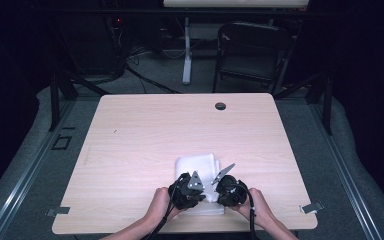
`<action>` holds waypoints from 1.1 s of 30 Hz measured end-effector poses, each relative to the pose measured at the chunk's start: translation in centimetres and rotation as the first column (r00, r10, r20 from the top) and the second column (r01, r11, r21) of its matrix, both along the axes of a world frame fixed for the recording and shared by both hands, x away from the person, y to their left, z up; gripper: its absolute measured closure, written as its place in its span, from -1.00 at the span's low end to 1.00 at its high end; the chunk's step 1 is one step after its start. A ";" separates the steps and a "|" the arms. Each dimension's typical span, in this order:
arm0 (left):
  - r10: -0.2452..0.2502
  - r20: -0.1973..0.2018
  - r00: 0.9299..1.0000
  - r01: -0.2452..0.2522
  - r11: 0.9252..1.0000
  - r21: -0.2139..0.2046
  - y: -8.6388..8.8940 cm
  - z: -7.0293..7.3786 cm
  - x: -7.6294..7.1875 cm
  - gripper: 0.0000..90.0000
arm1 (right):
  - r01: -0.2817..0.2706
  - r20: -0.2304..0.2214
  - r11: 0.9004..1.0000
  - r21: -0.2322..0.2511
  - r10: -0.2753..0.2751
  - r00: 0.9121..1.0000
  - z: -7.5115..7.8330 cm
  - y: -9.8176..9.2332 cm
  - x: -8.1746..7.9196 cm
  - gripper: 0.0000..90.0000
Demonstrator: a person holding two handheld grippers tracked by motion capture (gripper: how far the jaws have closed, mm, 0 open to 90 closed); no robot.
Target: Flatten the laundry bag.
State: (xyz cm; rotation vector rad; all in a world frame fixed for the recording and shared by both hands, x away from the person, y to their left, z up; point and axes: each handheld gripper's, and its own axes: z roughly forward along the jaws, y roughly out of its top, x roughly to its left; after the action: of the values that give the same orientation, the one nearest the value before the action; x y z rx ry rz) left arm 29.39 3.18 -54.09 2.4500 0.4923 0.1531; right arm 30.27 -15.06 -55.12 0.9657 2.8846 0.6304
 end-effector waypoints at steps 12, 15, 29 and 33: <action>0.010 0.012 1.000 -0.009 1.000 -0.009 0.7 0.8 0.2 0.84 | 0.003 0.001 0.999 0.046 -0.003 1.000 -0.4 -0.1 0.0 1.00; 0.009 0.016 1.000 -0.008 1.000 -0.011 0.8 0.9 0.1 0.84 | 0.014 0.006 0.998 0.065 -0.015 1.000 -0.6 -0.2 0.0 1.00; 0.021 0.033 0.999 -0.020 0.999 -0.027 1.8 1.7 0.0 0.84 | -0.002 0.021 0.999 0.049 0.001 1.000 -0.5 -0.1 -0.1 1.00; 0.033 0.044 0.998 -0.032 0.999 -0.041 2.3 2.1 -0.2 0.85 | -0.010 0.021 1.000 0.030 0.010 1.000 -0.4 -0.2 -0.1 1.00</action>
State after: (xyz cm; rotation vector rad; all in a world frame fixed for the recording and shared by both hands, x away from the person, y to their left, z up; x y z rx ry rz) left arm 29.23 5.48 -51.97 2.3951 0.5110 0.2085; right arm 30.21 -15.22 -55.51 0.9429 2.8712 0.6822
